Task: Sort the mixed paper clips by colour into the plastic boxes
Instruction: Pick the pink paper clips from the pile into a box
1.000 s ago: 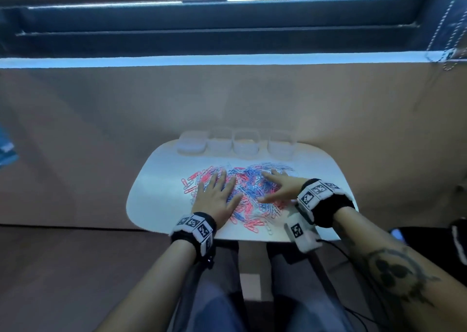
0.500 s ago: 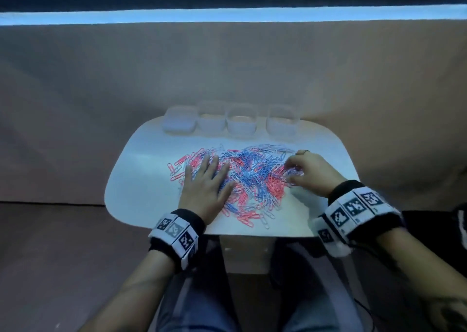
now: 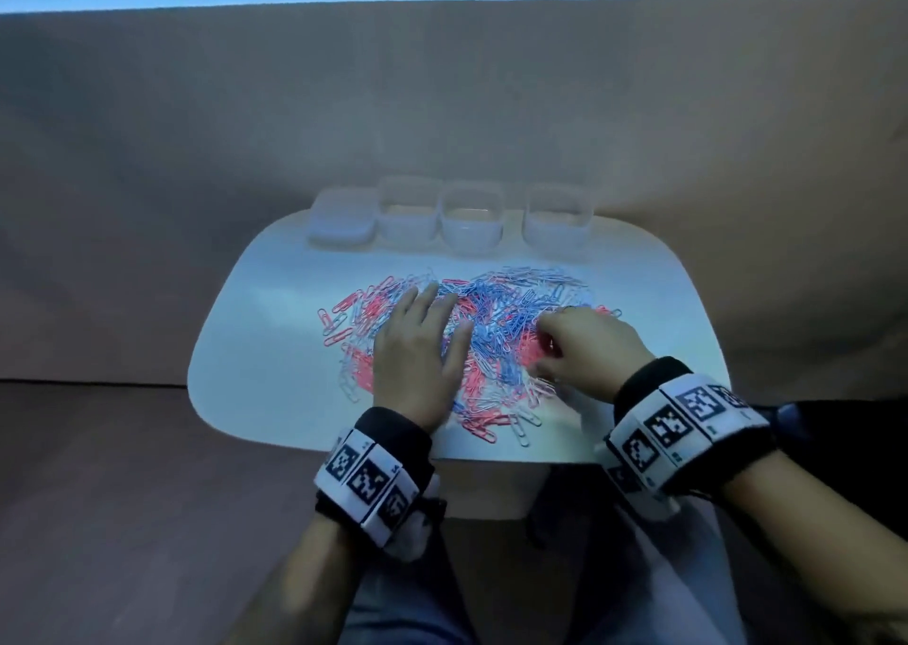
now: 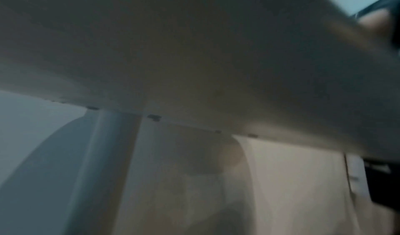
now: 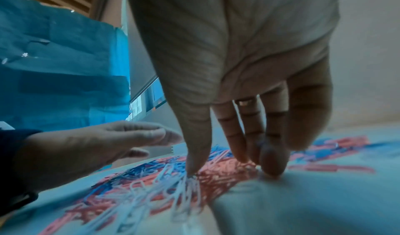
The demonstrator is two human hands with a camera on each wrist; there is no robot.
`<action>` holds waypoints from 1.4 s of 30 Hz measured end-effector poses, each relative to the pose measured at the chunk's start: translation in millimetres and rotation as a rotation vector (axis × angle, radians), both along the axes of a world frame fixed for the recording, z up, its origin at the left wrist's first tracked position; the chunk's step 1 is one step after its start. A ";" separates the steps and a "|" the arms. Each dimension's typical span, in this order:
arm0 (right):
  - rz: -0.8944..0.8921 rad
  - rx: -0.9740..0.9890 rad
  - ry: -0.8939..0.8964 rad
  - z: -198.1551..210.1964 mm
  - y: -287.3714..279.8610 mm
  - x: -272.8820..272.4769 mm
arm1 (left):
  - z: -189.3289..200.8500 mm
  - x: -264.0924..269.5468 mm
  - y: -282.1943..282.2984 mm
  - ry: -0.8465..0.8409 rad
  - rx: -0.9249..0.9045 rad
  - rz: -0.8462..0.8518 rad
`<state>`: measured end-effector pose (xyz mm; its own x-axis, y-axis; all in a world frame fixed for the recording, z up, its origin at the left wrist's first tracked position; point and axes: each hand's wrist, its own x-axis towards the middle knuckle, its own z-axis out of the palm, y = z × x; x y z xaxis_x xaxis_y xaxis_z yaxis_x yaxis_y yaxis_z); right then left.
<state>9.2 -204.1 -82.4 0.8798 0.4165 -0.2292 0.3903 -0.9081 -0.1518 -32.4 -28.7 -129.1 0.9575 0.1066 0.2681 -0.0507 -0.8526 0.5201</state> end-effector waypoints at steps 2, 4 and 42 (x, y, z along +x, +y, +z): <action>-0.034 -0.008 -0.001 0.4 3.5 3.6 | 7.3 -0.8 -4.9 -0.017 -0.129 0.031; -0.059 -0.011 0.032 1.0 7.0 7.8 | 11.2 -4.3 -8.4 -0.027 -0.290 0.050; -0.091 0.015 0.080 3.0 -3.8 9.3 | 9.9 -17.1 -25.1 0.192 -2.327 -0.060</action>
<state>18.5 -207.8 -79.3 0.8933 0.3397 -0.2943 0.2925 -0.9366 -0.1931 -49.5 -53.8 -119.2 0.9601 -0.0310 -0.2778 0.1053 0.9607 0.2568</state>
